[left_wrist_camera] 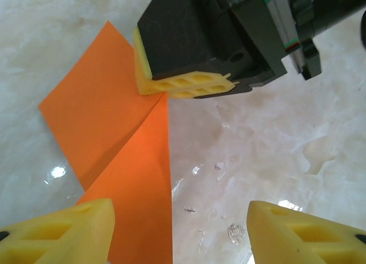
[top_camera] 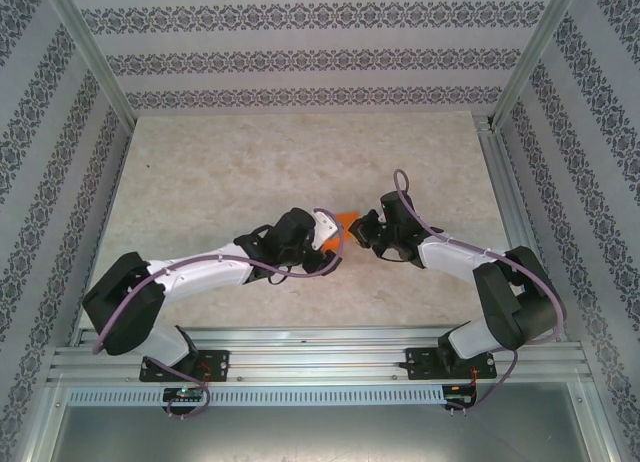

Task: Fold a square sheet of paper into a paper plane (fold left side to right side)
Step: Fold the wing for the fifth time at the center of the table.

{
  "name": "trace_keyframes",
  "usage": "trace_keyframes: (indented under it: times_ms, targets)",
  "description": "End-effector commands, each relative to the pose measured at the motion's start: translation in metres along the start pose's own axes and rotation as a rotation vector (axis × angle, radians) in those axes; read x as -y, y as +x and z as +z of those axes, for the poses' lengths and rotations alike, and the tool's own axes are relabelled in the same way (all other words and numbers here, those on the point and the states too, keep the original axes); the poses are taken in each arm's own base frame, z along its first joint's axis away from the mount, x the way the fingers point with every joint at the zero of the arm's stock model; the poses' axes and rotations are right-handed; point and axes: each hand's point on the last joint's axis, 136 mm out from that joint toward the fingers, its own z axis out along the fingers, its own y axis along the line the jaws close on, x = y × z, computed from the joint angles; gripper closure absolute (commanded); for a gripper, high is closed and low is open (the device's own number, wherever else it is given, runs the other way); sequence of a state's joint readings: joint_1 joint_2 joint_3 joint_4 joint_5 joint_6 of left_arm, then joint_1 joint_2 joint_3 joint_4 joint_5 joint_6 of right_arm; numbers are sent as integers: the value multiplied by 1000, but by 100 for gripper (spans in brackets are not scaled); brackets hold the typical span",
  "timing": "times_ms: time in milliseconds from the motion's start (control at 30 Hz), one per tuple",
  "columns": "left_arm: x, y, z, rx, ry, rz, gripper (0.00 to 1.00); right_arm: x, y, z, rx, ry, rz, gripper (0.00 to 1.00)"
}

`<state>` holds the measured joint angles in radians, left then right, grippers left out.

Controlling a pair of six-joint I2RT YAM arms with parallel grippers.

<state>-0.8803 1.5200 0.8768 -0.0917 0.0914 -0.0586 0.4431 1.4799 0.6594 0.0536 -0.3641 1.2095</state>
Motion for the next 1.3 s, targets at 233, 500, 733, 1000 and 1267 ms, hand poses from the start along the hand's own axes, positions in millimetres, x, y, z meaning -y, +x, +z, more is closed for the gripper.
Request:
trace_keyframes:
  times_ms: [233,500,733,1000,1267]
  targets:
    - [9,-2,37,-41,-47,92,35,-9,0,-4,29,11,15,100]
    - [3,0,52,-40,-107,89,42,-16,1,-4,24,-6,20,100]
    - [-6,4,58,-51,-154,98,60,-20,5,-3,13,-15,20,100]
    - [-3,13,67,-80,-131,94,86,-16,5,0,13,2,7,100]
    - [-2,20,69,-89,-121,86,94,-9,1,-3,21,31,-23,82]
